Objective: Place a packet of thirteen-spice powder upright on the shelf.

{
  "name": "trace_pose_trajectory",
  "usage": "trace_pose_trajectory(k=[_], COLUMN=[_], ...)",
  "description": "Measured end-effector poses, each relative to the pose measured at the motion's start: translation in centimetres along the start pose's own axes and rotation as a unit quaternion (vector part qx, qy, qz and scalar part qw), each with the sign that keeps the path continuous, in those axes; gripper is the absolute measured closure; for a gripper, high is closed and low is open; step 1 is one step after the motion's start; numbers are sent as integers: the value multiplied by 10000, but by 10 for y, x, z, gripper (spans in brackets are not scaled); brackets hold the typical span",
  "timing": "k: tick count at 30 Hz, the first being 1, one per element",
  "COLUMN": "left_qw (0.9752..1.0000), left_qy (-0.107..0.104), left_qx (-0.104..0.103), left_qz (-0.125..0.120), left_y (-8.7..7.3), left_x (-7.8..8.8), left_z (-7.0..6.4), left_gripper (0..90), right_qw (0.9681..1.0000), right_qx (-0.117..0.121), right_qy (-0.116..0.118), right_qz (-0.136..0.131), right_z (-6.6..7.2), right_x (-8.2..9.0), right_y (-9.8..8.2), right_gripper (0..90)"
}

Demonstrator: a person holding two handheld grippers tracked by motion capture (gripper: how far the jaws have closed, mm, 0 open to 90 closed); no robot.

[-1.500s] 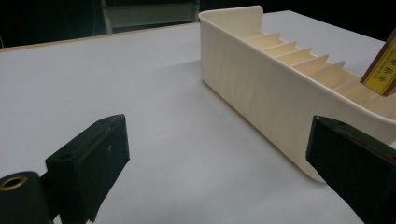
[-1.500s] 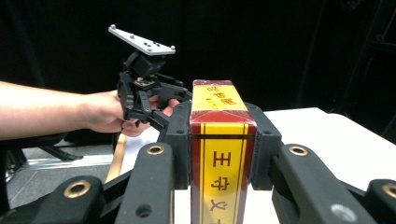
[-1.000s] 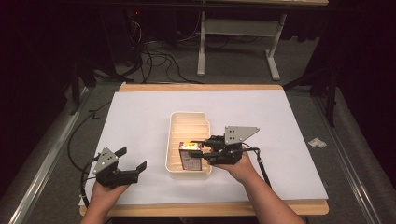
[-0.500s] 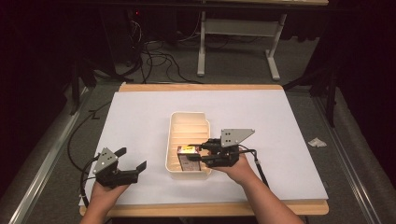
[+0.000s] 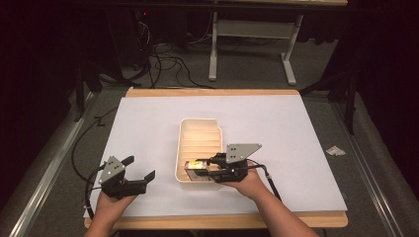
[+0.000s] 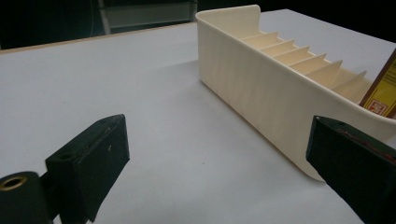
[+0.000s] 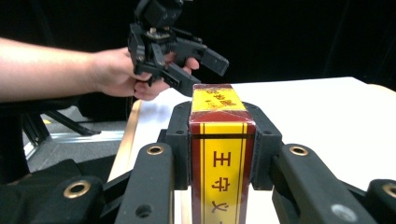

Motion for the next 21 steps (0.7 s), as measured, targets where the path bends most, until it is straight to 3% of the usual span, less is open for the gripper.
trace_pose_trajectory(k=[13, 21], left_qw=[10000, 10000], left_qy=[-28, -32], left_qx=[-53, -77], left_qz=[28, 42], left_y=[-1, -2], left_x=[0, 0], left_z=[-1, -2], left_gripper=[66, 66], right_qw=[9996, 9992], right_qx=[7, -40], right_qy=[-152, -223], right_qz=[248, 325], right_z=[1, 3], right_x=[-8, -2], right_y=[-13, -16], right_gripper=[685, 681])
Point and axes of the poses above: each handheld gripper's, and its own axes: x roughly backward along the jaws, y roughly out of its top, z roughly to its left, the point moved 3 cm from there along -x, roughly forward along the jaws, and after that the axes turned 13 degrees about y, right-handed, at the moved point
